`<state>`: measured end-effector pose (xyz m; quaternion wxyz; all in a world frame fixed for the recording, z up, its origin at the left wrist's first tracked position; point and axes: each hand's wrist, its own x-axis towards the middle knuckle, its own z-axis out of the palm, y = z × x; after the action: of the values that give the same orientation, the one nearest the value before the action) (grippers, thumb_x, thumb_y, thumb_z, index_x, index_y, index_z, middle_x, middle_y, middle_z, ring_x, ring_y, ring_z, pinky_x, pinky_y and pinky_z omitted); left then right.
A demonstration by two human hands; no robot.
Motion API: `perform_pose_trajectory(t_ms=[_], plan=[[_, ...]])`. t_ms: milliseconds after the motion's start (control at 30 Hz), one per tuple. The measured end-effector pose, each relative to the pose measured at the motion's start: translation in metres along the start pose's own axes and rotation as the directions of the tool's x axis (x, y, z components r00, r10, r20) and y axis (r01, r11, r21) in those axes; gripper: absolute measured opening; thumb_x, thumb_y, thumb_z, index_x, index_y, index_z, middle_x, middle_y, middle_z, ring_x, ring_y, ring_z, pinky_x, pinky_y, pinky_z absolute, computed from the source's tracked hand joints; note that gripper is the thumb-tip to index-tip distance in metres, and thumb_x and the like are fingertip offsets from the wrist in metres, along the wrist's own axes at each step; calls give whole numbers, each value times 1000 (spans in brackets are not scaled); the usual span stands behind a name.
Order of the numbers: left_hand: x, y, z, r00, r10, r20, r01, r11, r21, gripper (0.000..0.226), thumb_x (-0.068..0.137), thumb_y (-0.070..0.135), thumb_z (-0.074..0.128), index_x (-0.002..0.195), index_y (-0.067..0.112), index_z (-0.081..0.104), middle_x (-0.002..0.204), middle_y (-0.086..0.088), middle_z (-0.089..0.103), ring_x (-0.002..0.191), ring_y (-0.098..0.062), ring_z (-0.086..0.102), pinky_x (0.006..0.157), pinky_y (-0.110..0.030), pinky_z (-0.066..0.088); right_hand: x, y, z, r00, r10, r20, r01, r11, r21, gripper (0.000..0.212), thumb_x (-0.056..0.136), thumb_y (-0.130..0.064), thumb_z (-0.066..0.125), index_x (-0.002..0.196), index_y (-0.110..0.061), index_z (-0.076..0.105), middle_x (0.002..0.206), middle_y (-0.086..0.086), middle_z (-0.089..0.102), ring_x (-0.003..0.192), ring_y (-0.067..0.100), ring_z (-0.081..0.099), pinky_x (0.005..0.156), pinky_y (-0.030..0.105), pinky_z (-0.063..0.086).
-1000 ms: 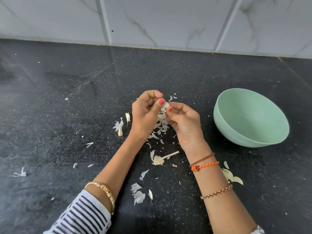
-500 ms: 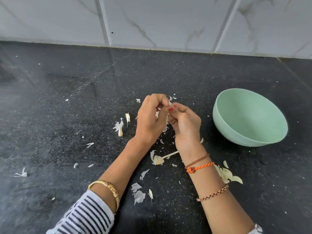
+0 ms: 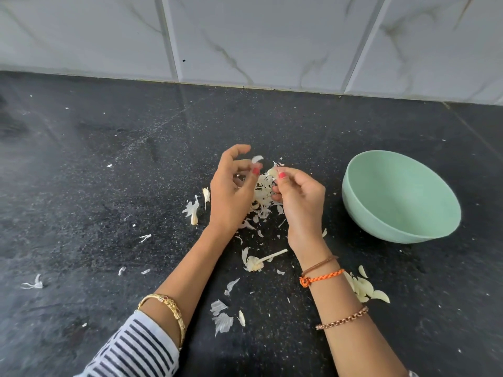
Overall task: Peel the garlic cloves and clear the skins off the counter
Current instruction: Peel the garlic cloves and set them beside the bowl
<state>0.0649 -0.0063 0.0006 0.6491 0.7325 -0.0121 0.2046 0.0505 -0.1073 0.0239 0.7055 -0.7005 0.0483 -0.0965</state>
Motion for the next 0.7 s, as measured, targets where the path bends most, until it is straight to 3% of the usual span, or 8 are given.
perform_pose_trajectory(t_ms=[100, 200, 333, 500, 700], plan=[[0, 1, 0, 999, -45, 11, 45, 999, -21, 23, 95, 6, 49, 94, 26, 60, 67, 15, 62, 65, -11, 53, 62, -26, 43, 1, 3, 0, 1000, -24, -15, 23, 998, -56, 20, 91, -3, 54, 86, -17, 67, 74, -5, 64, 62, -5, 58, 55, 12, 47], [-1, 3, -1, 1000, -16, 10, 16, 1000, 8, 16, 94, 15, 52, 86, 17, 65, 60, 13, 54, 52, 0, 42, 52, -16, 36, 2, 5, 0, 999, -34, -22, 32, 996, -78, 19, 91, -4, 55, 87, -18, 67, 74, -6, 64, 62, -5, 59, 55, 12, 48], [-2, 5, -1, 1000, -7, 26, 7, 1000, 13, 23, 92, 22, 56, 71, 21, 63, 57, 6, 53, 53, -5, 42, 51, -21, 36, 4, 6, -1, 999, -38, -18, 37, 995, -90, 17, 91, -5, 55, 89, -17, 67, 75, -6, 65, 63, -4, 60, 55, 12, 48], [-1, 6, -1, 999, -22, 38, 24, 998, -65, 14, 87, 11, 62, 79, 21, 61, 73, 10, 61, 67, 1, 54, 65, -16, 45, 4, 8, -1, 998, -53, -16, 51, 994, -97, 10, 89, -4, 59, 90, -9, 67, 74, -1, 64, 61, -4, 60, 54, 11, 48], [0, 5, 0, 995, -8, 100, 17, 996, -83, 20, 88, 2, 59, 84, 22, 62, 80, 12, 62, 71, 7, 57, 66, -11, 45, 6, 9, -2, 998, -25, -58, 20, 997, -81, 10, 90, -6, 58, 86, -11, 66, 72, 0, 64, 57, -4, 58, 53, 12, 47]])
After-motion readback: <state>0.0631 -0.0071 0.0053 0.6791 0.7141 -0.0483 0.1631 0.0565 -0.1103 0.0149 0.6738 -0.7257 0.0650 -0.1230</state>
